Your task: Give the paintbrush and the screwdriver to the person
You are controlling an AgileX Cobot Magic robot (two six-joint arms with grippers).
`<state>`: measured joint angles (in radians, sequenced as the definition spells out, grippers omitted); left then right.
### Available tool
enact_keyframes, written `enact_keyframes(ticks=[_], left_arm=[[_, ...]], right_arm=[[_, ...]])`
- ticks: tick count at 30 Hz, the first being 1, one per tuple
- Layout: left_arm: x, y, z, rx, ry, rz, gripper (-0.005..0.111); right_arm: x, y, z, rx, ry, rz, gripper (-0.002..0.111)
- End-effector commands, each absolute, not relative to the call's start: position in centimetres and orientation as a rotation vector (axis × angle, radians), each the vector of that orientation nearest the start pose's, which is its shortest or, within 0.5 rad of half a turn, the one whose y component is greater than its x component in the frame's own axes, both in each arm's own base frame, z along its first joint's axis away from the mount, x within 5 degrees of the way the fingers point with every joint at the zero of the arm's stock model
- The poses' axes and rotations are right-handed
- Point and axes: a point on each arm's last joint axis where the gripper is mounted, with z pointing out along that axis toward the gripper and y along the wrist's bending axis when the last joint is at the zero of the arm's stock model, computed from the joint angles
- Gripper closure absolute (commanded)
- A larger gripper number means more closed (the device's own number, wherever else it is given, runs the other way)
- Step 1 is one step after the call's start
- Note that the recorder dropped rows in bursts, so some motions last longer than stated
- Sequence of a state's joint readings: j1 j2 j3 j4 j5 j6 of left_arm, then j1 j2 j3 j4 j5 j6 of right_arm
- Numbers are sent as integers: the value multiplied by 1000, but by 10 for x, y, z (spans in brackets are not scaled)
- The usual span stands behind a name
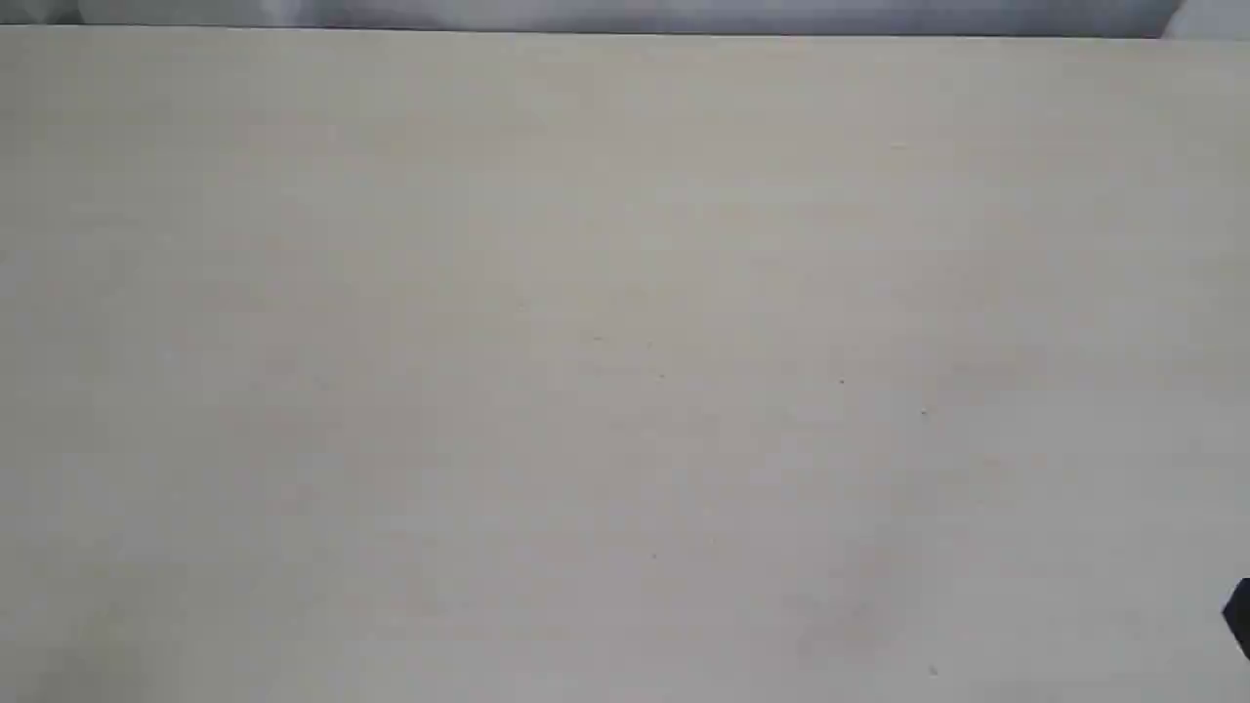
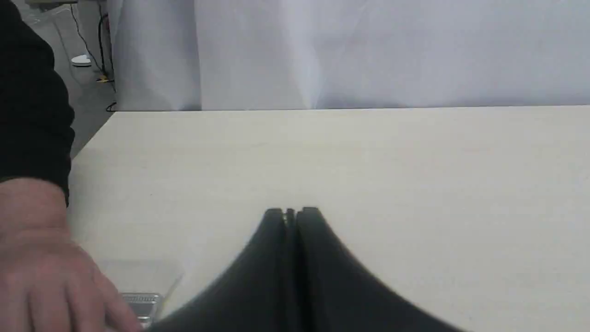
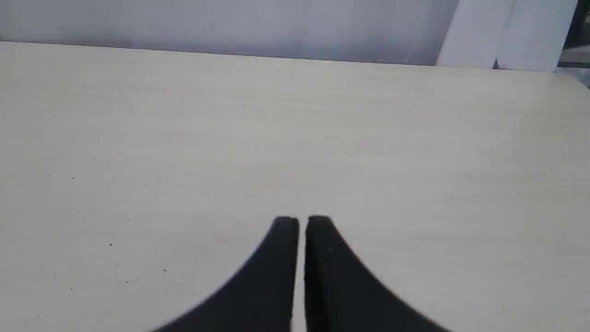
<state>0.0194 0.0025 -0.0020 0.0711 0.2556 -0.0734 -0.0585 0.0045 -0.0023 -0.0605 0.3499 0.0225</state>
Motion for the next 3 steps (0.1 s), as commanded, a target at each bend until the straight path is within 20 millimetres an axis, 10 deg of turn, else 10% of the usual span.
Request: enact_keyframes(ticks=[1, 3], left_arm=[[55, 2, 191, -29, 1732, 17, 107], [55, 2, 191, -29, 1732, 17, 107]], right_arm=[[53, -5, 182, 31, 1832, -89, 104], [53, -5, 182, 31, 1832, -89, 104]])
